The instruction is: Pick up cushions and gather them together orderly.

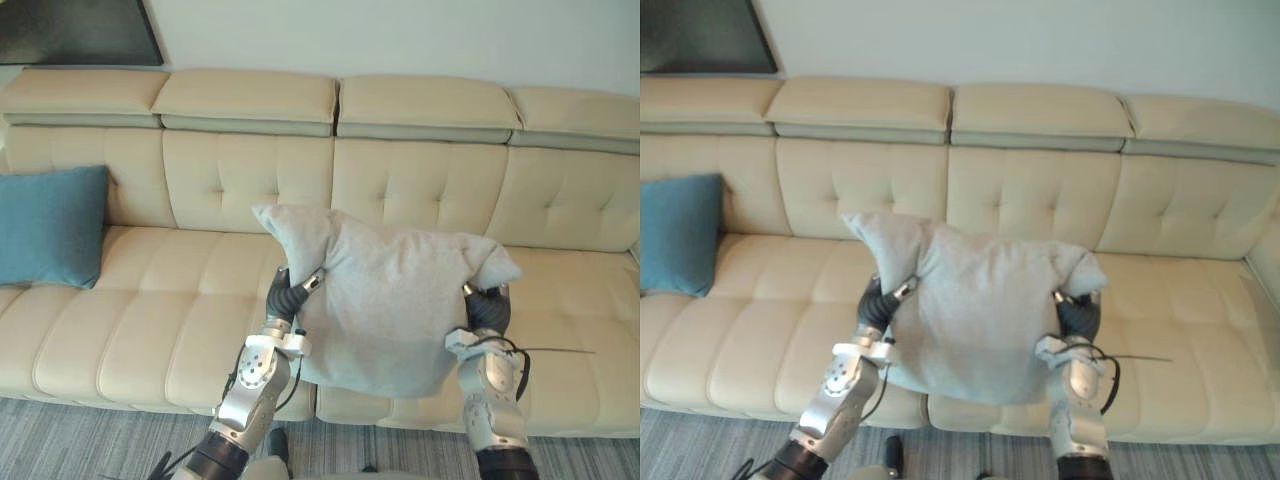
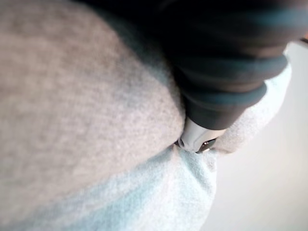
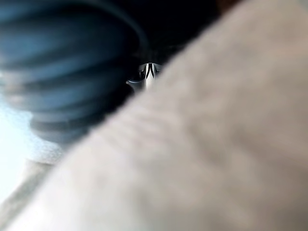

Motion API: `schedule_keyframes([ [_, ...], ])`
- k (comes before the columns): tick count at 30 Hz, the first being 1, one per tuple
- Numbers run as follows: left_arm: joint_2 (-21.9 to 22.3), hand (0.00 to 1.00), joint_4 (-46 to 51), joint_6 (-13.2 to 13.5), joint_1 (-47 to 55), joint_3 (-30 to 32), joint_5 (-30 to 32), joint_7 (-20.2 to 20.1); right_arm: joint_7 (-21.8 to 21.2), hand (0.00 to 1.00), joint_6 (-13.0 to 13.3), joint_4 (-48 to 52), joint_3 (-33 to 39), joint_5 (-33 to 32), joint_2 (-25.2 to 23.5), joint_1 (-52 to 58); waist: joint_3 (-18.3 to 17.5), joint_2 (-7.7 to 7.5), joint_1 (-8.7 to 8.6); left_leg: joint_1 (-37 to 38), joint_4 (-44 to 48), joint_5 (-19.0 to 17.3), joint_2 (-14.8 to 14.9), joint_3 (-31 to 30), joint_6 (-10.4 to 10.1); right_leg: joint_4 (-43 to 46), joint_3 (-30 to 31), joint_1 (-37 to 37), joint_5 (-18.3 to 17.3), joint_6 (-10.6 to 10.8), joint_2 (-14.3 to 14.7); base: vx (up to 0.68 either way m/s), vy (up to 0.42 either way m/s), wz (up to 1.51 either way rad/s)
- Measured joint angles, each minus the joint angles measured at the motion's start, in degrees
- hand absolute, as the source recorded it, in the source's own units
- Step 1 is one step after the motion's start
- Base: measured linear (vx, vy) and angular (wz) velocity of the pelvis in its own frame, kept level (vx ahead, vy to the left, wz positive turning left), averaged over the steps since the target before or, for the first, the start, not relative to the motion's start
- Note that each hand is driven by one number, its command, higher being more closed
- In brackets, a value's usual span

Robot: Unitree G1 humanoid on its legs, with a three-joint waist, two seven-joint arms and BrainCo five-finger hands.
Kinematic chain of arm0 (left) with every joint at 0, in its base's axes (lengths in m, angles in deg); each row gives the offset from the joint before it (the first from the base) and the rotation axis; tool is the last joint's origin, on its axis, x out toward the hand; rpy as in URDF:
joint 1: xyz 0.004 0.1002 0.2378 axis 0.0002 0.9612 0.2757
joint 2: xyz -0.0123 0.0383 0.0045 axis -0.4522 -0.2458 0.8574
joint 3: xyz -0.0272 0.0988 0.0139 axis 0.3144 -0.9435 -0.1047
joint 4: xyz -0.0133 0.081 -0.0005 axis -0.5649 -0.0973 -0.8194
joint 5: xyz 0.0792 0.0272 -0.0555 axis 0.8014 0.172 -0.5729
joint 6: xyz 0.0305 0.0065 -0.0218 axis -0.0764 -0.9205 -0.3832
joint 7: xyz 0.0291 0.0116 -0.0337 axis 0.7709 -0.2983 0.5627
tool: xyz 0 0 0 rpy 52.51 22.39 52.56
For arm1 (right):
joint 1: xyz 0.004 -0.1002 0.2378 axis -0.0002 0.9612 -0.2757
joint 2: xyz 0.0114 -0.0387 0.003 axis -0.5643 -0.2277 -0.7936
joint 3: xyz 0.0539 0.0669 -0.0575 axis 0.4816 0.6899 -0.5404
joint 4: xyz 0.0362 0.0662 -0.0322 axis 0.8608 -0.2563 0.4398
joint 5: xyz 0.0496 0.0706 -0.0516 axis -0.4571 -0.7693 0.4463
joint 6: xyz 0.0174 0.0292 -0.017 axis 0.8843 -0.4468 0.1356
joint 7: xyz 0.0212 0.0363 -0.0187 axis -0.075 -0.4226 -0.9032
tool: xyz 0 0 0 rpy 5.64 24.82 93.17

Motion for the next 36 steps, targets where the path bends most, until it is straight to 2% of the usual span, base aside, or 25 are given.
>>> schedule_keyframes([
  [2,0.01,1.0,-1.3,0.18,-3.16,1.14,0.0,1.27,1.24,1.0,-0.01,0.0,-0.51,1.54,0.23,-3.28,0.22,0.02,0.22,-1.6,-0.01,0.52,0.29,-0.14,0.08,0.2,-0.05,-1.62,0.35,0.07,0.29,-0.05,0.003,0.0],
  [6,0.0,1.0,-5.66,0.63,-14.8,3.5,0.0,5.22,5.45,1.0,0.01,-0.86,-0.57,4.23,1.45,-14.01,3.01,0.39,1.41,-5.9,0.01,1.86,1.12,-0.22,0.36,2.77,-0.15,-7.15,0.57,0.22,0.71,-0.11,-0.002,-0.01],
  [9,-0.99,1.0,-11.45,1.33,-24.8,4.42,0.01,8.05,8.71,1.0,-0.47,-6.58,-0.41,4.56,3.26,-24.01,4.48,0.85,1.75,-9.72,-0.28,3.38,1.19,-0.25,0.75,5.32,-0.31,-12.18,0.62,0.31,0.62,-0.08,0.009,-0.01],
  [12,-3.41,1.0,-19.52,1.5,-37.08,5.23,0.02,9.8,11.55,1.0,-0.93,-13.27,0.08,6.41,5.12,-35.69,7.77,1.37,1.96,-11.64,-2.69,5.78,0.9,-0.28,0.89,7.55,-0.29,-16.38,0.67,0.48,0.46,-0.07,0.007,-0.02],
  [15,-5.73,1.0,-26.54,1.53,-47.7,6.35,0.07,9.85,13.25,1.0,-1.14,-19.63,0.97,6.46,6.88,-46.65,11.1,2.23,1.91,-13.4,-5.93,9.08,0.57,-0.45,0.99,9.64,-0.28,-20.49,0.68,0.51,0.34,-0.08,-0.009,0.02],
  [18,-8.5,1.0,-35.01,1.56,-58.93,7.52,0.05,9.83,14.31,1.0,-1.45,-28.91,1.07,6.46,9.67,-59.86,15.17,3.85,1.45,-15.99,-8.33,11.91,0.1,-1.37,0.75,11.95,-0.6,-25.14,0.56,0.68,0.05,-0.08,-0.029,0.06],
  [21,-10.39,1.0,-41.8,1.49,-68.42,7.63,0.0,9.73,14.6,1.0,-1.78,-37.22,1.27,6.41,11.47,-70.41,18.58,4.21,1.22,-19.47,-9.33,13.63,0.1,-2.23,0.09,13.71,-0.76,-29.77,0.57,0.67,-0.06,-0.04,-0.04,0.02],
  [22,-10.97,0.0,-42.59,1.5,-70.6,8.12,-0.15,9.68,14.61,0.0,-1.97,-38.99,1.26,6.36,11.87,-73.37,19.45,4.32,1.09,-21.31,-9.34,14.1,0.11,-2.61,-0.53,14.05,-0.73,-31.84,0.63,0.66,-0.13,-0.02,-0.041,-0.05],
  [29,-10.13,0.0,-44.05,1.56,-73.31,12.08,-3.18,9.78,16.3,0.0,-2.87,-39.85,0.8,3.81,13.75,-76.68,21.39,4.2,1.16,-28.57,-8.72,14.2,0.39,-3.07,-0.64,15.79,-0.67,-39.68,0.64,0.67,-0.08,0.04,-0.045,-0.03],
  [36,-7.84,0.0,-43.9,2.65,-75.76,14.23,-3.82,9.55,16.24,0.0,-2.85,-39.59,0.33,0.81,16.93,-79.22,21.77,4.0,1.78,-29.96,-8.55,14.18,1.11,-2.09,-0.66,16.09,-1.21,-40.99,0.64,0.67,0.4,0.07,-0.058,0.0],
])
